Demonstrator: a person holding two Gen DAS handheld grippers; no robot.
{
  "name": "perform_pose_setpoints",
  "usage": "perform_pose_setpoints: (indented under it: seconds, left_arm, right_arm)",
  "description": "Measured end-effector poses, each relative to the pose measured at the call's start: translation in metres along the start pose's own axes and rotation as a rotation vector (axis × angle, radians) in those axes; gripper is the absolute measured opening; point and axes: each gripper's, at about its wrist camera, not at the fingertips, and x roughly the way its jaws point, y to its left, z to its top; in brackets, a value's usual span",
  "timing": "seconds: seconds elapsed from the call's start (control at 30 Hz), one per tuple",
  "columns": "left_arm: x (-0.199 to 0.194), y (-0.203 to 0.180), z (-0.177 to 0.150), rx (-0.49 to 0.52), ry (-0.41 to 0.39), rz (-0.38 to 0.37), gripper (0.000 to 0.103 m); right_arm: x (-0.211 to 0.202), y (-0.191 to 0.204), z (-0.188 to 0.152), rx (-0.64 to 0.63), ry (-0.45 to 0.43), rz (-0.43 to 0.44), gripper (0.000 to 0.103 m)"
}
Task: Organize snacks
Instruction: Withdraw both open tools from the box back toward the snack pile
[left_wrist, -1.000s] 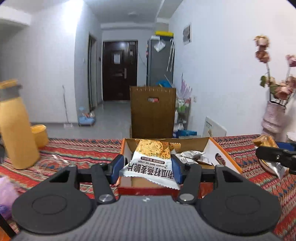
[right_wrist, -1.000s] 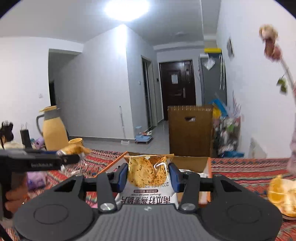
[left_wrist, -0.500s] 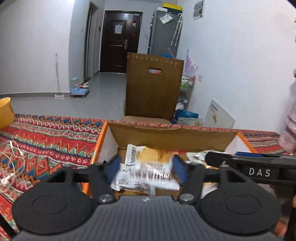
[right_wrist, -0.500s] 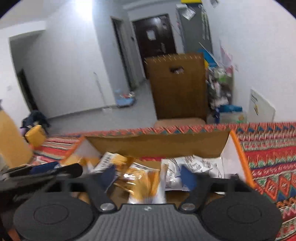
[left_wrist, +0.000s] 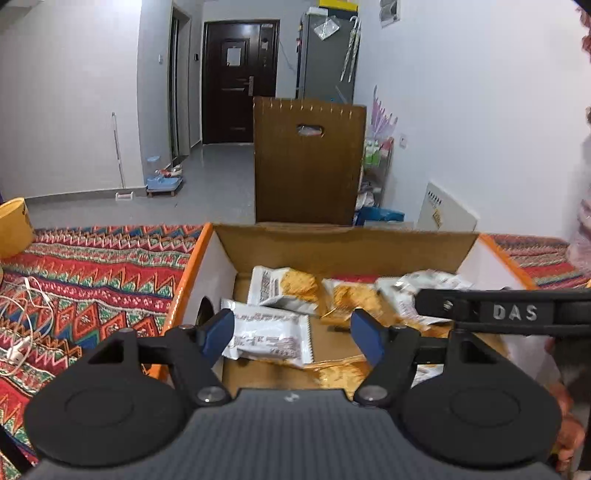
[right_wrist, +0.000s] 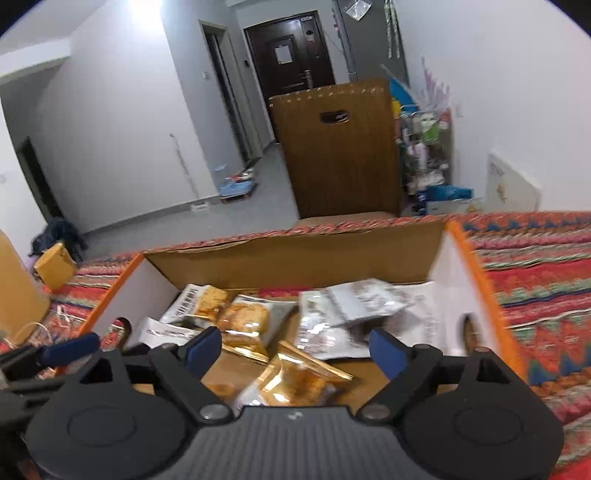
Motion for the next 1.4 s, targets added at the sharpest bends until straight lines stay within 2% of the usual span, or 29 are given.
perform_pose_setpoints:
  seconds: [0.1,0.2,0.33,0.4,0.53,0.63,0.7,0.77,0.93,1.07,1.3,1.4]
  left_arm:
    - [-0.032,-0.002,0.006,-0.021,-0.03,-0.021,0.072]
    - [-0.073,-0.006,0.012,0.003,-0.046,-0.036,0.072]
    - [-0.148,-0.012,0.005,0.056,-0.146,-0.079,0.08]
    - [-0.187,-0.013,-0.007,0.083,-0.192,-0.098,0.082]
    - [-0.254,-0.016,-0.036,0.107,-0.258,-0.091,0.083]
    - [-0.293,-0.014,-0.062,0.083,-0.291,-0.079,0.086]
    - [-0.313,-0.011,-0.082,0.049,-0.299,-0.073,0.087]
    - [-0.326,-0.009,-0.103,0.023,-0.295,-0.065,0.088]
    - [-0.343,-0.001,-0.145,-0.063,-0.244,-0.028,0.089]
    - [-0.347,0.004,-0.176,-0.098,-0.192,0.02,0.089]
    - [-0.348,-0.008,-0.213,-0.053,-0.112,0.036,0.09]
    - [-0.346,-0.015,-0.223,-0.049,-0.084,0.03,0.094]
  right_arm:
    - [-0.044,-0.006,0.004,-0.015,-0.051,0.0,0.087]
    - [-0.092,-0.01,0.006,-0.056,-0.103,-0.036,0.09]
    - [-0.155,-0.014,-0.006,-0.094,-0.148,-0.02,0.091]
    - [-0.189,-0.012,-0.017,-0.122,-0.18,-0.01,0.091]
    - [-0.25,-0.008,-0.047,-0.172,-0.246,0.014,0.093]
    - [-0.285,-0.005,-0.078,-0.203,-0.275,0.035,0.103]
    - [-0.303,-0.003,-0.103,-0.21,-0.294,0.032,0.103]
    - [-0.313,-0.004,-0.127,-0.211,-0.298,0.014,0.103]
    - [-0.323,-0.016,-0.185,-0.137,-0.245,-0.016,0.103]
    - [-0.327,-0.028,-0.222,-0.103,-0.195,-0.099,0.103]
    - [-0.351,-0.036,-0.262,-0.061,-0.205,-0.102,0.103]
    - [-0.353,-0.032,-0.267,-0.069,-0.206,-0.103,0.103]
